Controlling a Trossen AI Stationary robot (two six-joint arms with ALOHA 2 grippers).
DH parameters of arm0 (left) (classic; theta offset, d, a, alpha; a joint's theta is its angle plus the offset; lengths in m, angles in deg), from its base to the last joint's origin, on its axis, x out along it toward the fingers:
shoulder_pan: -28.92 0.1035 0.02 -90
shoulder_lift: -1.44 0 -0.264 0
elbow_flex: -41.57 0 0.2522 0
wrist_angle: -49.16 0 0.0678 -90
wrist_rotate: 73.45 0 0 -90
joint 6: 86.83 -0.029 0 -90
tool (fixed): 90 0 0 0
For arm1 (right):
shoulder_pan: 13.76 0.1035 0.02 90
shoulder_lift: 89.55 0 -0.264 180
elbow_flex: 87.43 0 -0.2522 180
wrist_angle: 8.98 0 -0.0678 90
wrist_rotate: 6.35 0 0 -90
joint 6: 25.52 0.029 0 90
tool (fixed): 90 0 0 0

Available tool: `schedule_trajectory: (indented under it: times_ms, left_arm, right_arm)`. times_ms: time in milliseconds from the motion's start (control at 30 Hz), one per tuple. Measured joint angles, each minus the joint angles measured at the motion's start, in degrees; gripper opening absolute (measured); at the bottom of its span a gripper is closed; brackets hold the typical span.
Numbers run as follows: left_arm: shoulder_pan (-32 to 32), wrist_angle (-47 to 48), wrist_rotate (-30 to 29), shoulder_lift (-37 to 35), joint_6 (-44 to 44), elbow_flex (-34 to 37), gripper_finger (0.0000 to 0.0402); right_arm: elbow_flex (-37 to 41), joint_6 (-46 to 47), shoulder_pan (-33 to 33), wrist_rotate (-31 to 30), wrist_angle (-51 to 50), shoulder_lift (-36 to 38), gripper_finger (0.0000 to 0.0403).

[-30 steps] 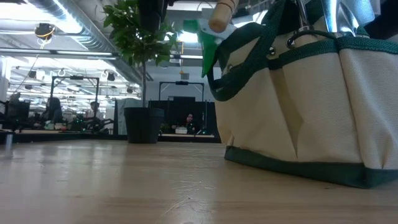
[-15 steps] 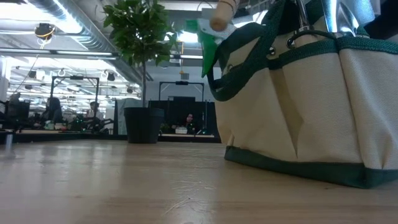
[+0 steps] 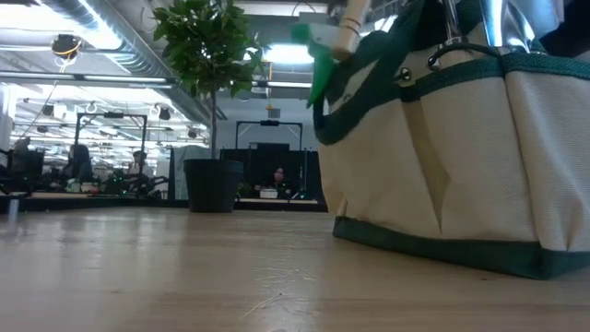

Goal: Pick & Place Garden tools in Gardening bag
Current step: Put the brown trowel into the brown gardening bag

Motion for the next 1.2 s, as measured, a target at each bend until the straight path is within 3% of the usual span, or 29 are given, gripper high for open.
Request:
schedule_trajectory:
  times_ms: [400, 767, 1033, 1200]
  left_arm:
    - [-0.5, 10.0, 0.7, 0.0, 12.4, 0.0, 0.0132]
    - [0.2, 20.2, 5.6, 0.8, 24.3, 0.0, 0.0132]
    - [3.2, 35.3, 10.8, 1.1, 42.8, 0.0, 0.0132]
    - [5.0, 36.5, 12.4, 1.1, 45.4, 1.7, 0.0132]
  right_arm:
    - [-3.6, -3.3, -0.2, 5.5, -3.1, -7.0, 0.0000]
    - [-5.3, -5.5, -0.6, 1.9, -8.1, -7.7, 0.0000]
    - [-5.3, -5.9, -0.6, 0.1, -7.7, -7.7, 0.0000]
    - [-5.4, -6.4, -0.5, 0.4, -6.7, -9.0, 0.0000]
